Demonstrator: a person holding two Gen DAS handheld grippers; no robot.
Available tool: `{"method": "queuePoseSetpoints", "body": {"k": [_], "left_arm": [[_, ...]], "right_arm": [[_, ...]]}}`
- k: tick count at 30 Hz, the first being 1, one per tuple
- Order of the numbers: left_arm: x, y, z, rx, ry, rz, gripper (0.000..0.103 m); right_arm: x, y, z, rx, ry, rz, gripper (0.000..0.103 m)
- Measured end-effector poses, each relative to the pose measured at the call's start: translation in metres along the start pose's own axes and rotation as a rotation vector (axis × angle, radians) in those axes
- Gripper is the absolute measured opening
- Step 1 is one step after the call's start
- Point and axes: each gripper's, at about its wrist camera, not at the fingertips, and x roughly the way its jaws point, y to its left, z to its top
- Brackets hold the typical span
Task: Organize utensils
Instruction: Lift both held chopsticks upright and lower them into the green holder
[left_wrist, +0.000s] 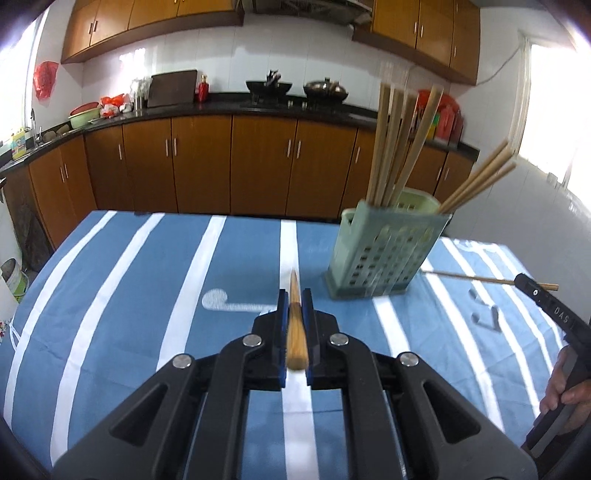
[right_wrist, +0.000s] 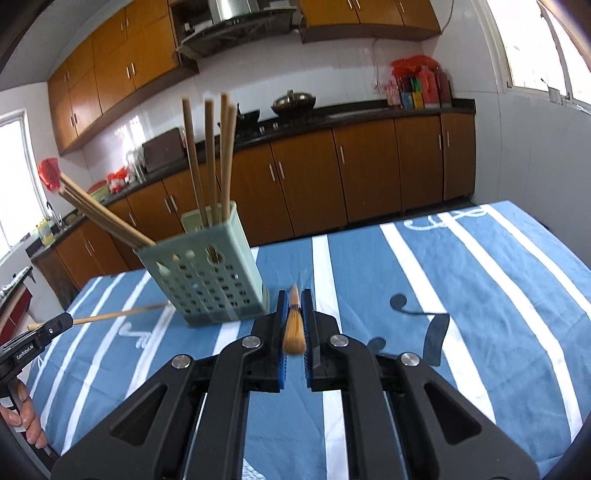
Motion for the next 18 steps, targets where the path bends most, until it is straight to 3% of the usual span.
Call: {"method": "queuePoseSetpoints", "body": {"k": [10,18], "left_arm": [[-0.017,-0.002,0.015,-0.004,-0.054,-0.020,0.008],[-0.049,-0.015,0.035,0.029,-0.127,-0.090,0.008]], "right_arm": [[-0.016,0.004,0.015,-0.009,-0.065,0.016,0.008],[-0.046,0.017,0.046,-0.039,-0.169,0.062,0.008]]}}
